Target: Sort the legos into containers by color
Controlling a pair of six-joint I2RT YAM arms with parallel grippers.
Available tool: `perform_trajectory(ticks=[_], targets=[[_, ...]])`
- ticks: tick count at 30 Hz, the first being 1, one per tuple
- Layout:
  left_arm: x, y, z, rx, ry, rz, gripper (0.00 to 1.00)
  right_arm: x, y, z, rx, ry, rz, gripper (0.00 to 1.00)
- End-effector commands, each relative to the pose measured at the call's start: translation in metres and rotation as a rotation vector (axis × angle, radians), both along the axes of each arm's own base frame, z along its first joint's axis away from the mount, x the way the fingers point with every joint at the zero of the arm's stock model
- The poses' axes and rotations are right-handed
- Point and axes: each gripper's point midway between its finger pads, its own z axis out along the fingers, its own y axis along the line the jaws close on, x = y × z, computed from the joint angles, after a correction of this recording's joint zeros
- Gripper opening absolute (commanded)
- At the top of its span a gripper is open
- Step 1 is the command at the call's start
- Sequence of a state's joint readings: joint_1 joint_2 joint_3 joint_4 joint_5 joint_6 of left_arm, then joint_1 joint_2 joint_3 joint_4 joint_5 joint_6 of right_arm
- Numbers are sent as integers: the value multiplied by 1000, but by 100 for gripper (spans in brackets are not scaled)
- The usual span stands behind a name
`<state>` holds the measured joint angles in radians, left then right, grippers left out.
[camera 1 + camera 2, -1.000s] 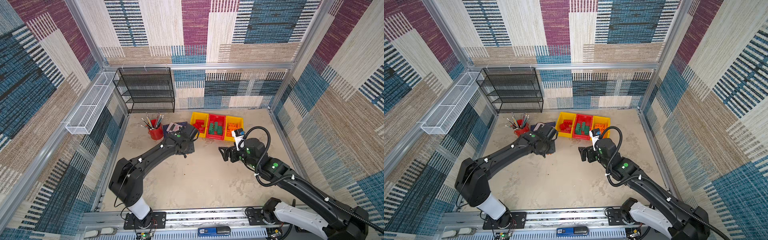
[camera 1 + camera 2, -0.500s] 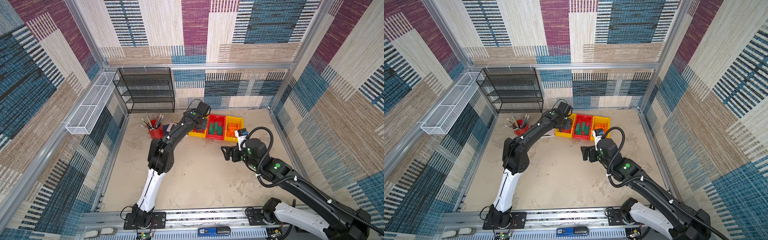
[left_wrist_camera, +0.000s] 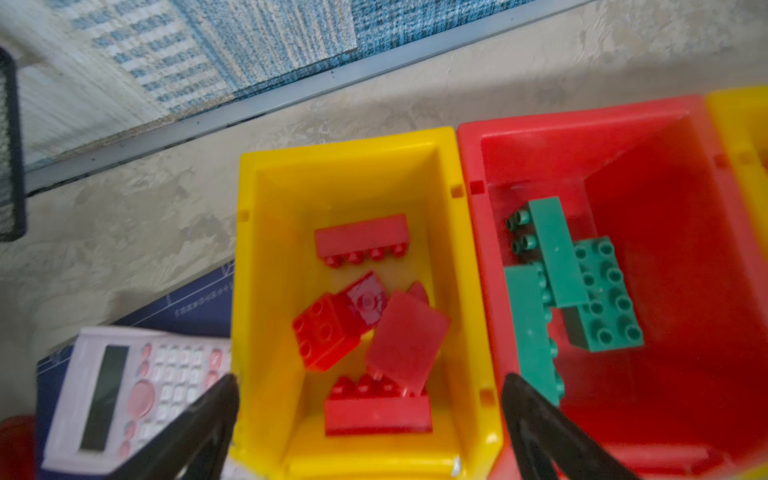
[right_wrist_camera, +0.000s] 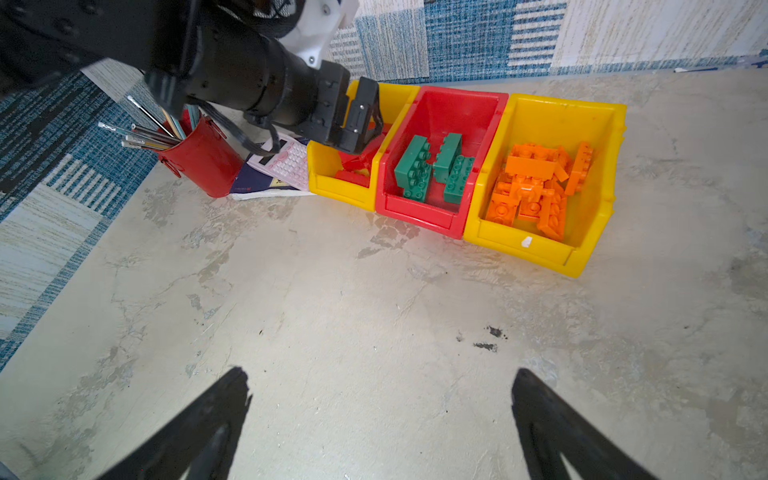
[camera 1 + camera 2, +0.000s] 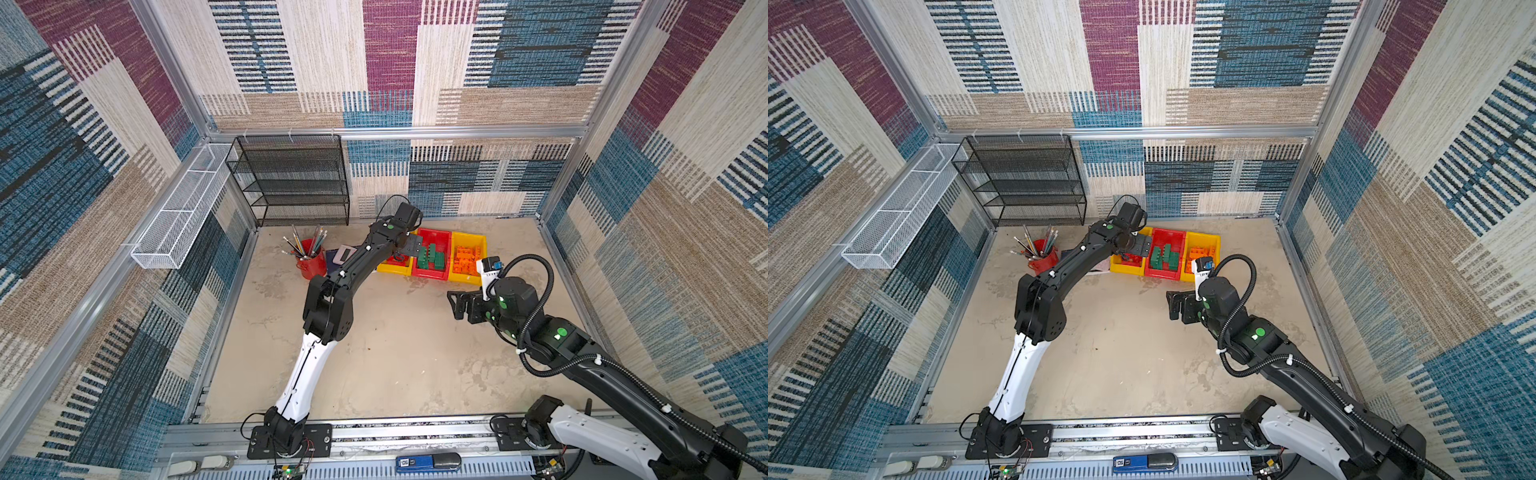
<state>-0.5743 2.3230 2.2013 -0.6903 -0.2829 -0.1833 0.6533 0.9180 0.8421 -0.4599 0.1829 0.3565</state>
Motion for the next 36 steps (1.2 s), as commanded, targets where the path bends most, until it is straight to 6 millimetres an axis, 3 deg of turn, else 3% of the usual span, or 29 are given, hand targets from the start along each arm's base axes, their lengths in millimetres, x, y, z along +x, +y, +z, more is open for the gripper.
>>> perform_trajectory(ticks=[1, 5, 10, 15, 18, 23, 27, 32, 36], targets=[[-16, 23, 57, -16, -146, 20, 100, 8, 5, 13, 12, -74, 16, 100], [-71, 81, 78, 57, -226, 89, 100, 20, -3, 7, -26, -116, -22, 100], [-143, 150, 64, 71, -264, 143, 100, 34, -21, -6, -31, -155, -109, 100], [-173, 204, 58, 98, -358, 243, 100, 47, -34, -26, -100, -187, -168, 100], [-181, 222, 55, 123, -436, 250, 100, 57, -46, -38, -109, -164, -212, 100], [-181, 254, 34, 26, -503, 281, 100, 61, -60, -26, -88, -298, -260, 99], [-179, 282, 14, -5, -535, 339, 99, 65, -83, -26, -140, -394, -315, 100], [-175, 306, -21, -17, -515, 383, 99, 69, -128, -32, -194, -481, -423, 100], [-163, 307, -23, -51, -544, 373, 99, 65, -165, -42, -158, -550, -508, 100]])
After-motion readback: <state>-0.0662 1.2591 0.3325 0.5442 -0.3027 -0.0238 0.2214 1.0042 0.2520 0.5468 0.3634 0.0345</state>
